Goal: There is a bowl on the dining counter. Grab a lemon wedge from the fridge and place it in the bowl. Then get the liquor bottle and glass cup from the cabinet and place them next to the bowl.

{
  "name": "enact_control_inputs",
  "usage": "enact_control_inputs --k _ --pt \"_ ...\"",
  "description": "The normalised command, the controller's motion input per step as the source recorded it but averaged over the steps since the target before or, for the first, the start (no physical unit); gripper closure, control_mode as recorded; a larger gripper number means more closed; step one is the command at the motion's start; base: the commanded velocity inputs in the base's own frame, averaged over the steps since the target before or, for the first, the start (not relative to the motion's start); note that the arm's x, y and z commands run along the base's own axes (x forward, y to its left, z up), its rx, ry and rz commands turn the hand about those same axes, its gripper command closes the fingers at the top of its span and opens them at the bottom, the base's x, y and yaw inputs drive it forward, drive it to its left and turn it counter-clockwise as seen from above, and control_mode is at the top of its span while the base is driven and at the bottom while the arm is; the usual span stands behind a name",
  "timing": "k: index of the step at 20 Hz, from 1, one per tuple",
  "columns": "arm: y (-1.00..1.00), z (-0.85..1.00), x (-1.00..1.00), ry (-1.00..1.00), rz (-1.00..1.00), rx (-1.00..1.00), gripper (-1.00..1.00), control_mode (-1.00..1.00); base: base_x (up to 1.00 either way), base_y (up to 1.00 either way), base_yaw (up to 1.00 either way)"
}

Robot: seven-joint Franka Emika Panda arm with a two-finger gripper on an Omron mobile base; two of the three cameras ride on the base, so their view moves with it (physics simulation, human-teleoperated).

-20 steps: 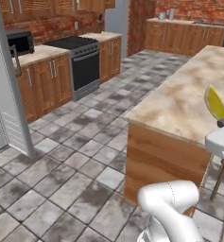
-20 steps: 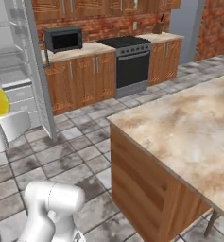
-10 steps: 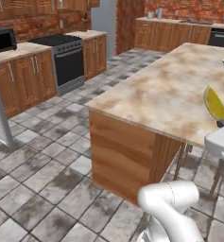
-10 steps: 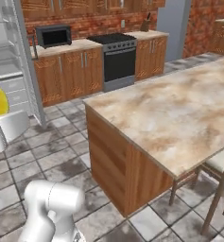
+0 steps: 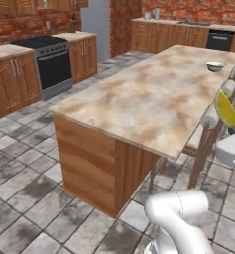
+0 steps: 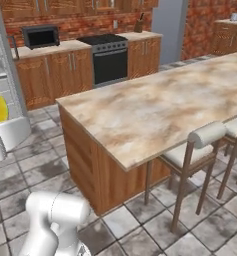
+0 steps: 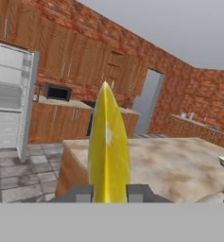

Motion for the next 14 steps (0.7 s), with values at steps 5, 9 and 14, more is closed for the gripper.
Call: enact_control_inputs --k 5,9,14 --pt "0.00 0.00 0.00 0.00 0.00 0.00 1.00 1.00 0.10 -1.00 0.04" --pt "0.00 0.00 0.00 0.00 0.00 0.00 1.00 1.00 0.17 -1.00 0.07" --pt "0.00 0.00 0.00 0.00 0.00 0.00 1.00 1.00 0.21 -1.00 0.08"
